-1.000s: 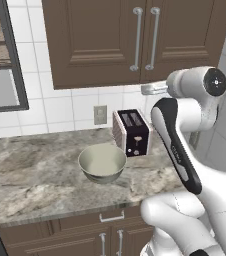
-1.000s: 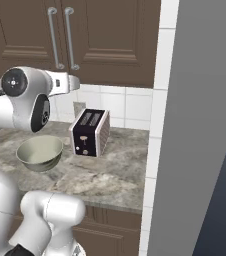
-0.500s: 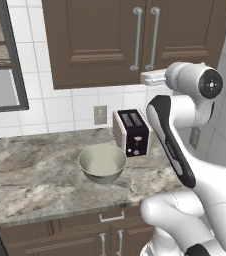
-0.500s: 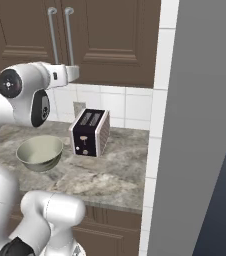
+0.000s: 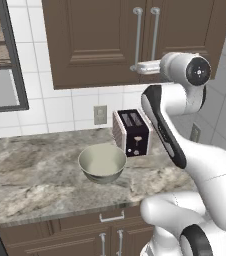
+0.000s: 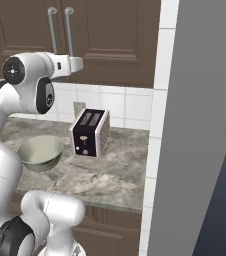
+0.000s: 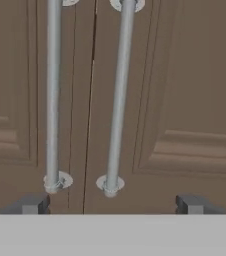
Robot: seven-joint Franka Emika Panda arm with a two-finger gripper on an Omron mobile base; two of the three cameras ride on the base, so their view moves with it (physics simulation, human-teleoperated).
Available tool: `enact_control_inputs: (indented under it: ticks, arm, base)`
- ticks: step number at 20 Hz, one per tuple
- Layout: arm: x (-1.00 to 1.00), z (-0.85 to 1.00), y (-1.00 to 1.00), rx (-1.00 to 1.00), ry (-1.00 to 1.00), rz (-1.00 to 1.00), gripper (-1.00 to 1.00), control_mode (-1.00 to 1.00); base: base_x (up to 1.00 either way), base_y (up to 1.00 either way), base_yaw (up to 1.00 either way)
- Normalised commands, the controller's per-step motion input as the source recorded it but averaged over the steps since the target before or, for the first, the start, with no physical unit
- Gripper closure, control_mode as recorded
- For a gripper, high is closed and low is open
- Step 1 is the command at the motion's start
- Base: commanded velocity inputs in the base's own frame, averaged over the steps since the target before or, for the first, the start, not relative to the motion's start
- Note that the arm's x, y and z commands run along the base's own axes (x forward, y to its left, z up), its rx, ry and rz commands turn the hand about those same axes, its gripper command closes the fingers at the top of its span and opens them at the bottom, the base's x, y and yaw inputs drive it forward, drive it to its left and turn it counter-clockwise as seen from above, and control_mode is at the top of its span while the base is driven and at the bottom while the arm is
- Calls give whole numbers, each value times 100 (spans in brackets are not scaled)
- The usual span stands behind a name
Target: Open the cabinet. Pick the peach and pear from the cabinet and place them into the bowl. Then close the cabinet.
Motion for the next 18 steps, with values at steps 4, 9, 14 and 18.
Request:
enact_control_inputs:
  ticks: [4, 9, 14, 18]
  arm:
    - [55, 1, -8, 0, 2, -1, -100, -100]
    - [58, 0, 0, 0, 2, 0, -100, -100]
    - [60, 0, 0, 0, 0, 0, -100, -100]
    - [58, 0, 0, 0, 0, 0, -100, -100]
  base:
    - [0, 0, 0]
    - [0, 0, 0]
    - [0, 0, 0]
    - [0, 0, 0]
